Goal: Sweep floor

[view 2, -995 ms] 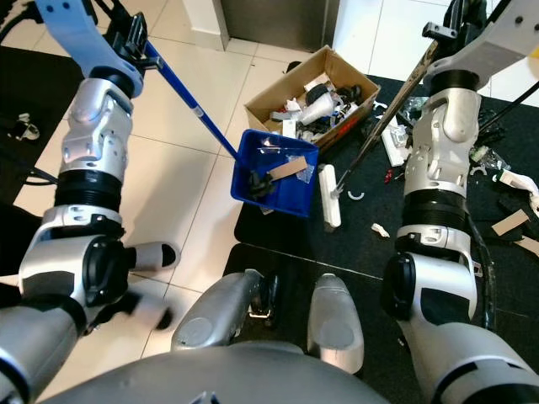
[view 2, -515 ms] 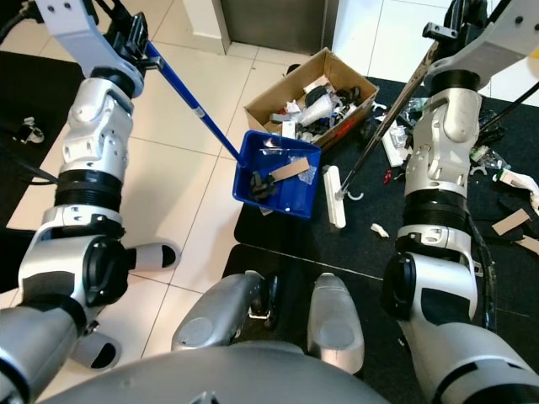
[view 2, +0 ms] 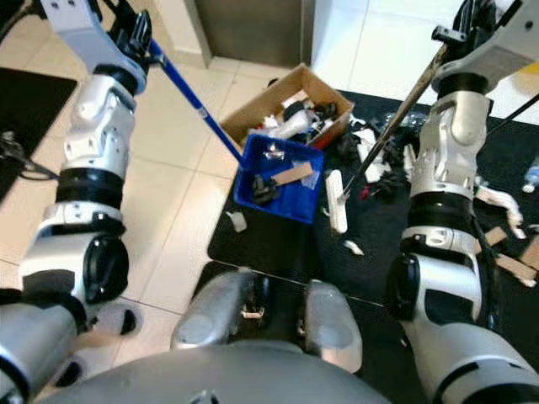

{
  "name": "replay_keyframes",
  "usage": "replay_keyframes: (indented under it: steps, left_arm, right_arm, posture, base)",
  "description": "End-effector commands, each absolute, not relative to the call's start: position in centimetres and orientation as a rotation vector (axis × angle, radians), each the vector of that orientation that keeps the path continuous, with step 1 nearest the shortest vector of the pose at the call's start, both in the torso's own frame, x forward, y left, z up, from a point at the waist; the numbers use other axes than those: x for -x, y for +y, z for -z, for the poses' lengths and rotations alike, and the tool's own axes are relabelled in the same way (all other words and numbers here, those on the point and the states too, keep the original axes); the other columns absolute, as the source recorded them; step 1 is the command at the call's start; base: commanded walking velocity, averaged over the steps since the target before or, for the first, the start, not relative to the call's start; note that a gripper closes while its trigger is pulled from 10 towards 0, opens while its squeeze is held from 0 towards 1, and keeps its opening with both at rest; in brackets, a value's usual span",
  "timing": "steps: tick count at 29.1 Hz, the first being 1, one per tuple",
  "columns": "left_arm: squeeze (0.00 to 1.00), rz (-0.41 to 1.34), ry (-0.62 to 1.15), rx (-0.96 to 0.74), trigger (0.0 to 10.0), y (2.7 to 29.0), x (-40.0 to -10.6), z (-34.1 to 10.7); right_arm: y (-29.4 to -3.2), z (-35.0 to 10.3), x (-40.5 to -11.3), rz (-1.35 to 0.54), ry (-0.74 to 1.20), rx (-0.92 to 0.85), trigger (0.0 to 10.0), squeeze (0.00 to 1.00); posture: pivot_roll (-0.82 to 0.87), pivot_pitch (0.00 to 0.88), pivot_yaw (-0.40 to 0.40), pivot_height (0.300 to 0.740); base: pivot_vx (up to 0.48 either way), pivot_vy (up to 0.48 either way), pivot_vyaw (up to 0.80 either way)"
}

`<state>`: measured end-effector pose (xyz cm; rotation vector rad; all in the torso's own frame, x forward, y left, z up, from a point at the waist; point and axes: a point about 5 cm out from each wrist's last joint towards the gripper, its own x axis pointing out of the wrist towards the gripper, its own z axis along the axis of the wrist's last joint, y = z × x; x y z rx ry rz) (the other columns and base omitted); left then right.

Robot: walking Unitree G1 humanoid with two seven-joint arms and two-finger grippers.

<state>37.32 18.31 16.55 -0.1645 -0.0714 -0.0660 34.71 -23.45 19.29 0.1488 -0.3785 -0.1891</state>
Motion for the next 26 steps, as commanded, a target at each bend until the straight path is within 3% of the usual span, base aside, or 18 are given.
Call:
replay_keyframes:
  steps: [1, 26]
  left_arm:
    - [0.00, 0.053, -0.127, 0.152, 10.0, 18.8, -37.4, -17.6]
    - [0.00, 0.001, -0.176, 0.125, 10.0, 20.1, -37.8, -19.3]
  right_arm:
    - [-23.6, -19.5, -34.5, 0.192, -0.403, -0.163, 10.0, 0.00]
    - [-23.6, -19.2, -34.3, 0.195, -0.396, -0.167, 10.0, 0.00]
  posture:
    - [0.03, 0.000, 0.061, 0.740]
    - [0.03, 0.015, 0.065, 0.740]
  base:
    - [0.000, 0.000, 0.00]
    - [0.000, 0.000, 0.00]
